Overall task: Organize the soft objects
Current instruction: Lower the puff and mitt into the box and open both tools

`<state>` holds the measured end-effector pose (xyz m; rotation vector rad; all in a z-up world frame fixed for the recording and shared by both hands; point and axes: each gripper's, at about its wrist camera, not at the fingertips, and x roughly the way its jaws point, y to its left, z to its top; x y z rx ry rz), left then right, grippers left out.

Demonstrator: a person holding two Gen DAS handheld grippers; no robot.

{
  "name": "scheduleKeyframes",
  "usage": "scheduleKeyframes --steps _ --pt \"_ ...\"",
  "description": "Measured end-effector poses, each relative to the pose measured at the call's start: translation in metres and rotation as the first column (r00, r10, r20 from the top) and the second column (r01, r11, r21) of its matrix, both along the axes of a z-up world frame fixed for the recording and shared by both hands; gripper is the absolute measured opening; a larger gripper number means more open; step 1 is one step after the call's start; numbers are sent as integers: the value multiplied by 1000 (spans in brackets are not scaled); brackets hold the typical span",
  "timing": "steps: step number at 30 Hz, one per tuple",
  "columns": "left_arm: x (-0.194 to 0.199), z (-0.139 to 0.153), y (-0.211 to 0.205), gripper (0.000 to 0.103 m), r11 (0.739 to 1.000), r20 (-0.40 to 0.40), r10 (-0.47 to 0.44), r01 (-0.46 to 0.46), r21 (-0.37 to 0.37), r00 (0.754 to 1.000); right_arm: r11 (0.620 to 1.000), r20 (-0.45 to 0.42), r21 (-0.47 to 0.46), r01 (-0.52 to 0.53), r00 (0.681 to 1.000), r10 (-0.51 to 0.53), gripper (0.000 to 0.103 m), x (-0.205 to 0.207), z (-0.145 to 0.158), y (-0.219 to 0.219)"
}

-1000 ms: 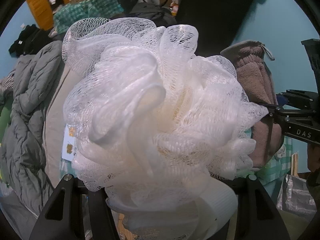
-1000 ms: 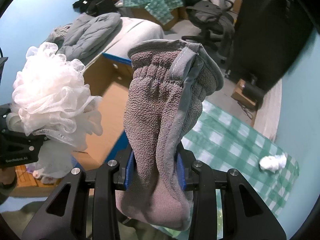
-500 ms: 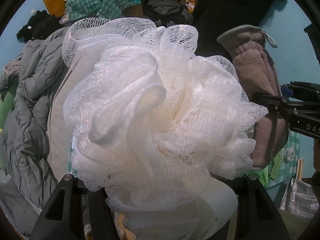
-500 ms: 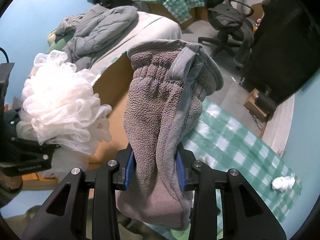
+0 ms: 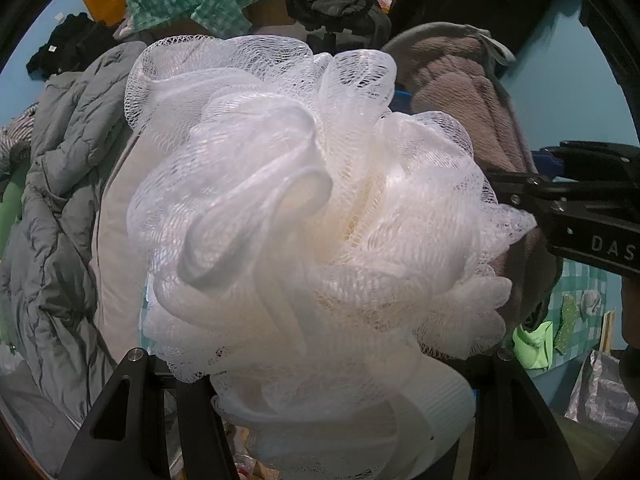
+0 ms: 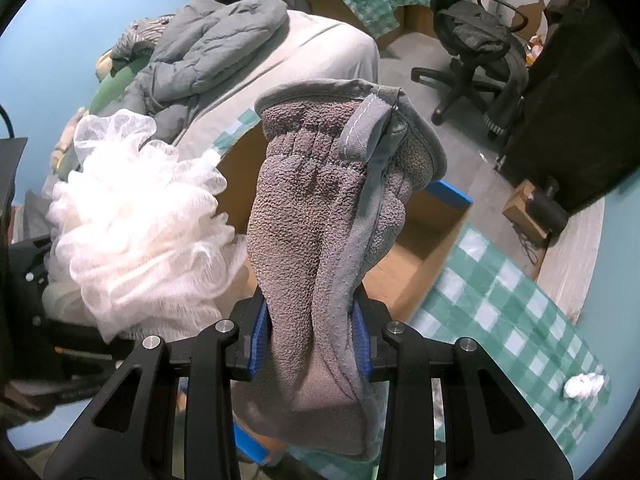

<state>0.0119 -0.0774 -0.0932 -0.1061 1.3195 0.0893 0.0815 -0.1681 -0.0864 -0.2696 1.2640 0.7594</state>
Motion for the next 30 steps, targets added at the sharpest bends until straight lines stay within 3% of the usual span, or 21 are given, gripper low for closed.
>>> scheduleKeyframes --steps 7,12,15,18,30 --pt "20 -13 7 64 1000 -50 -14 13 -8 999 999 -44 -36 16 999 -18 36 13 -23 19" --pt "27 -19 6 74 999 -90 -34 36 27 995 996 -33 -83 31 999 -34 58 14 -29 24" --pt "24 -24 2 83 996 -107 -50 58 70 993 994 -28 -101 36 999 -39 66 13 -30 19" --pt "23 -24 -1 86 995 -110 -70 77 56 991 994 -16 -101 47 999 -49 71 14 -27 15" --pt "17 -9 3 88 997 -71 -57 60 43 996 991 -4 -77 110 994 -111 73 18 -13 -11"
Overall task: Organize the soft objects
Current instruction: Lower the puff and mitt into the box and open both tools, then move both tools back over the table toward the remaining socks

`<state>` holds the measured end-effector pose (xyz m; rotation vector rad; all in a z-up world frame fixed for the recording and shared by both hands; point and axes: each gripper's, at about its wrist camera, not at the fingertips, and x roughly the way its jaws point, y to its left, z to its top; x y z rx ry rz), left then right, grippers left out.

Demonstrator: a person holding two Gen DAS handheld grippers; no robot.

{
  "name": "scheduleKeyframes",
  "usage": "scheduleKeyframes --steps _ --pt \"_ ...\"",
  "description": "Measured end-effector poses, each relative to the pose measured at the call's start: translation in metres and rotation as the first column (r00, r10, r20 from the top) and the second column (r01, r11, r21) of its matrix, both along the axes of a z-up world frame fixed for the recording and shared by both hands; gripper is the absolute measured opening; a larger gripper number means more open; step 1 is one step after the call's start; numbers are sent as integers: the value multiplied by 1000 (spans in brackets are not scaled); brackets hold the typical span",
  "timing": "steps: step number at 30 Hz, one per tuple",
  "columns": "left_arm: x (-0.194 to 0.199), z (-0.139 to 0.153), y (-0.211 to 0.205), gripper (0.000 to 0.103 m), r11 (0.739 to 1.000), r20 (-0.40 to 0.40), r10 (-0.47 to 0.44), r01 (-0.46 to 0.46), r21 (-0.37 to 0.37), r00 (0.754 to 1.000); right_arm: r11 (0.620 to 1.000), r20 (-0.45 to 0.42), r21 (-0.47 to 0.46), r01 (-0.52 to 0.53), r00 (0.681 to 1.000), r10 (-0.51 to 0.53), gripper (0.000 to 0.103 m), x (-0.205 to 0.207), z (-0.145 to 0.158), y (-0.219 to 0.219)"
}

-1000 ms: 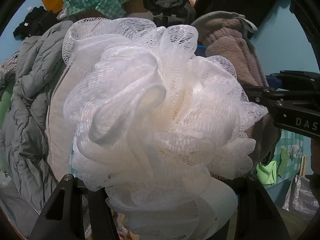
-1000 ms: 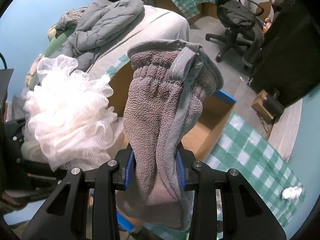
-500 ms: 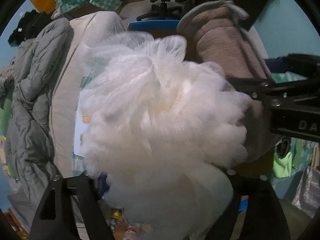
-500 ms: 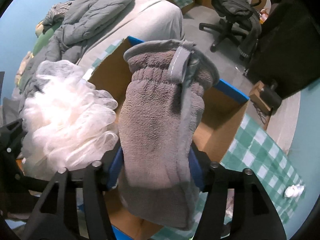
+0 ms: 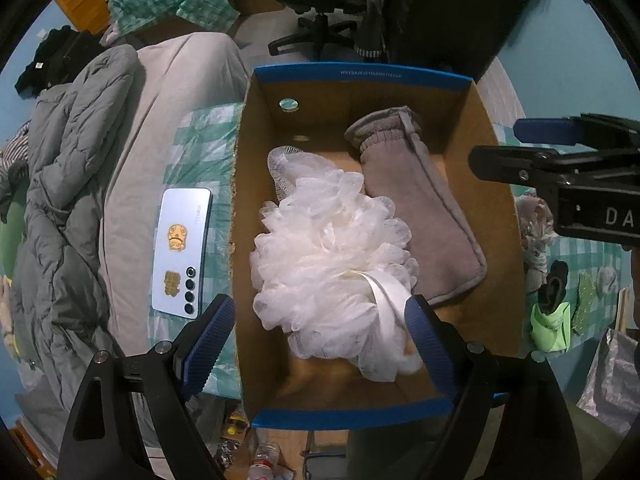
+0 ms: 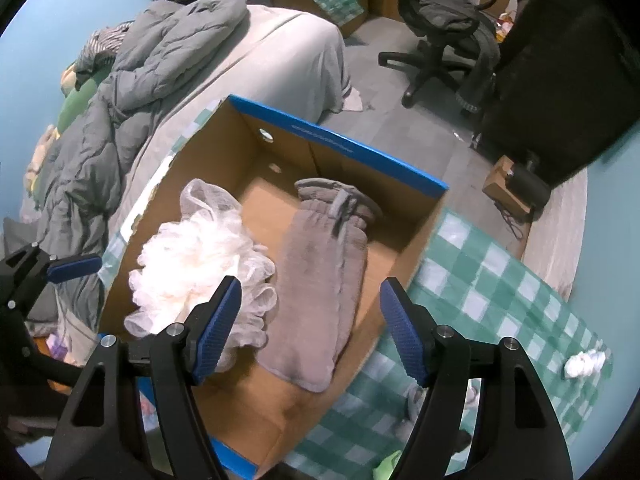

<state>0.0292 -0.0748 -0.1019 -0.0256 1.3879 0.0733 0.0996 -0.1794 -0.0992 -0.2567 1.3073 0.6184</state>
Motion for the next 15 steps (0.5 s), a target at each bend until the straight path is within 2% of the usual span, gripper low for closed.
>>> scheduleKeyframes --steps 8,15 --pt "-6 11 1 88 999 24 24 -23 -23 999 1000 9 -7 13 1000 -13 73 -7 8 -19" --pt "-10 19 -16 88 1000 40 11 -10 -30 999 1000 38 -16 22 999 -21 74 -16 20 -43"
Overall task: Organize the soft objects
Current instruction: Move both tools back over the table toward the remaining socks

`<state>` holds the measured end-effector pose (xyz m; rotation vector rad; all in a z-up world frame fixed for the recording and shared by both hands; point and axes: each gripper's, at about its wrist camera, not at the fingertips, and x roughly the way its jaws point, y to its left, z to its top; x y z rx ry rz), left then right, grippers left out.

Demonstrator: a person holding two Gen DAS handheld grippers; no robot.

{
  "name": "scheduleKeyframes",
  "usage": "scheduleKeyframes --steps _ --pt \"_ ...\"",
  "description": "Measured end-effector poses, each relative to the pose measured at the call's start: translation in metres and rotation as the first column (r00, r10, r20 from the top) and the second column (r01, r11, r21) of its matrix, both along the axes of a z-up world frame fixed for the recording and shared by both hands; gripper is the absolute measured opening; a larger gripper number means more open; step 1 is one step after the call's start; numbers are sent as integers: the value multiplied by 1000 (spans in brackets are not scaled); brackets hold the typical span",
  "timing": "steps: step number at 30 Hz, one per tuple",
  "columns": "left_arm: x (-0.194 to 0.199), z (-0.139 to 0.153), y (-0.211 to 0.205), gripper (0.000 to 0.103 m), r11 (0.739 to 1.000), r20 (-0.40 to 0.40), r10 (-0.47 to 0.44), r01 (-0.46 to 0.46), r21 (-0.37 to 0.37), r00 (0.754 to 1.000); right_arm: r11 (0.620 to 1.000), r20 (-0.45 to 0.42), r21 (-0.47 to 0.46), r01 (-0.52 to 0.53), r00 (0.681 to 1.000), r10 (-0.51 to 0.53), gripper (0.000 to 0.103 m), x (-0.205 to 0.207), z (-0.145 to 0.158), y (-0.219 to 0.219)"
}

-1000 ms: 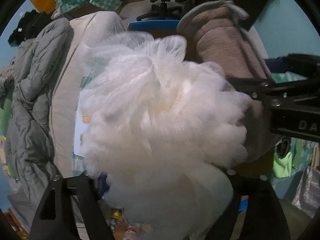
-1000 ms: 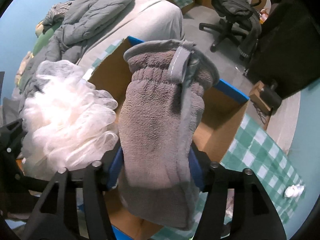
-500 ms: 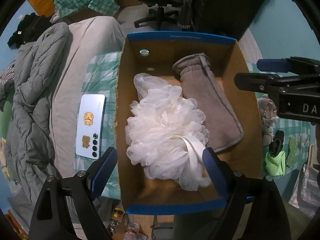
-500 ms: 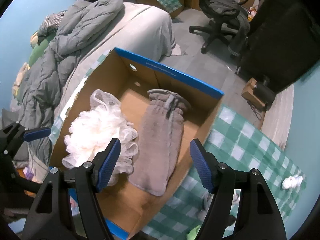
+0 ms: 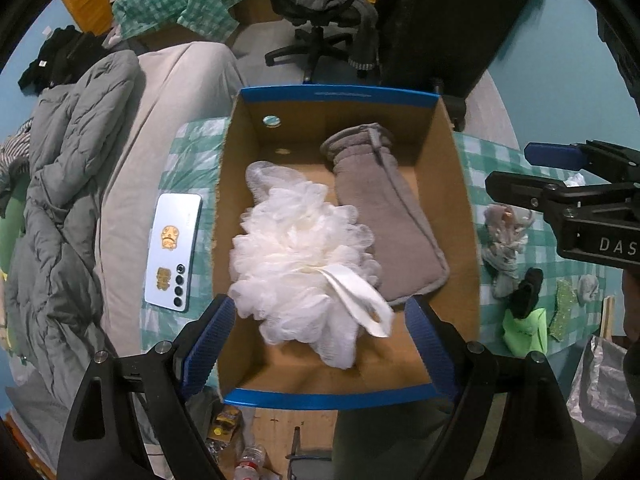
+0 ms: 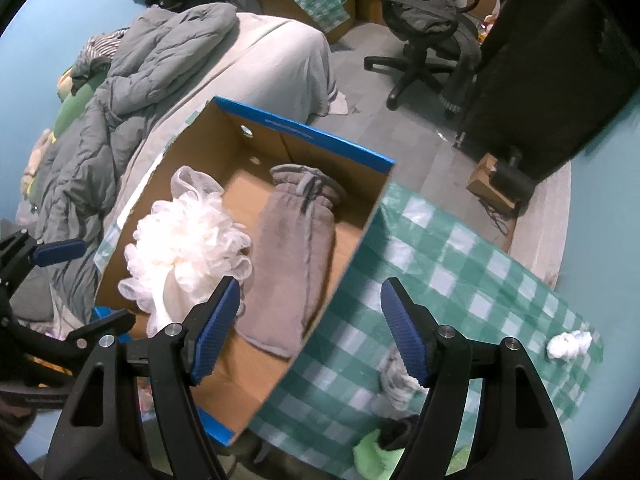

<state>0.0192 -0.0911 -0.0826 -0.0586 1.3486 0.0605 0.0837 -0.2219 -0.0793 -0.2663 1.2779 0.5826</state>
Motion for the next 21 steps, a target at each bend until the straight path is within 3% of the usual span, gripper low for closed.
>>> scheduleKeyframes --steps 12,21 --pt "-2 5 -32 88 1000 3 -22 22 -15 1000 999 42 -12 43 998 -42 76 -12 25 -51" --pt "4 7 -67 88 998 4 -64 64 -21 998 992 40 -23 124 992 -123 76 -22 27 -110"
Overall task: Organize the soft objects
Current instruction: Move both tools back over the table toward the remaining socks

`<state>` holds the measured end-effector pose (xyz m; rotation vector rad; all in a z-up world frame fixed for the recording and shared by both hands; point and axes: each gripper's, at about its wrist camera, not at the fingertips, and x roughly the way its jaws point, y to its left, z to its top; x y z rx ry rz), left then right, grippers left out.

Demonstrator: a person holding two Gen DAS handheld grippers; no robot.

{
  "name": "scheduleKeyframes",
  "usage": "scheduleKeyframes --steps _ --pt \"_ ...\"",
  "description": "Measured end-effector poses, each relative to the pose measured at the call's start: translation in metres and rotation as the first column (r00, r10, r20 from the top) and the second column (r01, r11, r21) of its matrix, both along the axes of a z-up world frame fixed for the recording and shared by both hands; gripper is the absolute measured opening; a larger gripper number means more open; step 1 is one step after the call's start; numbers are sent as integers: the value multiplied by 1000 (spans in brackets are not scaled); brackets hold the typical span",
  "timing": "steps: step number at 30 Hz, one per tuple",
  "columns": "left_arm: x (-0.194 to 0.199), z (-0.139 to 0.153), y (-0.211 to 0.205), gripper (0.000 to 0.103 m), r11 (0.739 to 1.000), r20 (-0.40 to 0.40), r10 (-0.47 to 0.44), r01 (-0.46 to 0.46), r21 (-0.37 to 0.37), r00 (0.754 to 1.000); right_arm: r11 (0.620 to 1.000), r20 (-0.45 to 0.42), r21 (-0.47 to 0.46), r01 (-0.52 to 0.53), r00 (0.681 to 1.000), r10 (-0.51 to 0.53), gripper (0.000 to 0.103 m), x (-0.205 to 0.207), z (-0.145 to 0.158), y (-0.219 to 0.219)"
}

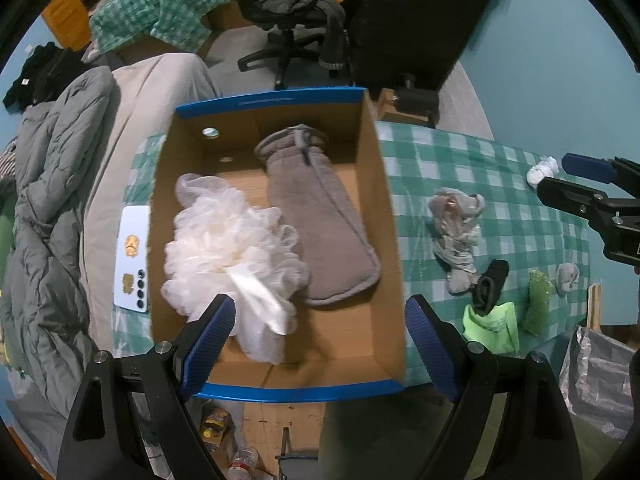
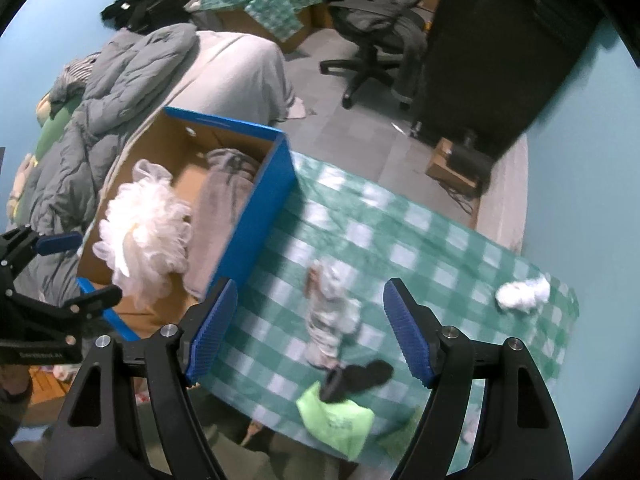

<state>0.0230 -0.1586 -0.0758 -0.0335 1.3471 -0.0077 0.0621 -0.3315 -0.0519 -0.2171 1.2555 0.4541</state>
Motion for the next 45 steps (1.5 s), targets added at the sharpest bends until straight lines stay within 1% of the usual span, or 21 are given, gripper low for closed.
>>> scheduleKeyframes --steps 9,21,27,34,39,45 --pt "5 -3 -45 88 998 -5 -69 69 -1 998 994 -17 -18 107 994 -107 76 -13 -4 -68" --pt "10 -9 -100 88 987 -22 -161 161 -1 987 971 -33 -28 237 971 -238 76 -34 -8 -145" --pt "15 -14 -118 88 986 -30 -167 166 -15 986 955 -35 -35 296 954 -297 76 -43 -10 -179" --pt "22 -24 -131 88 987 -40 -160 159 -25 986 936 -38 -39 350 936 -351 76 -52 -17 -209" --pt "29 -33 -137 88 987 -45 -158 157 -28 986 921 -41 -38 389 920 -390 76 -58 -32 -233" --pt "38 -49 -145 88 987 -69 -158 156 -37 985 909 -51 -43 416 907 -417 76 -64 -54 -256"
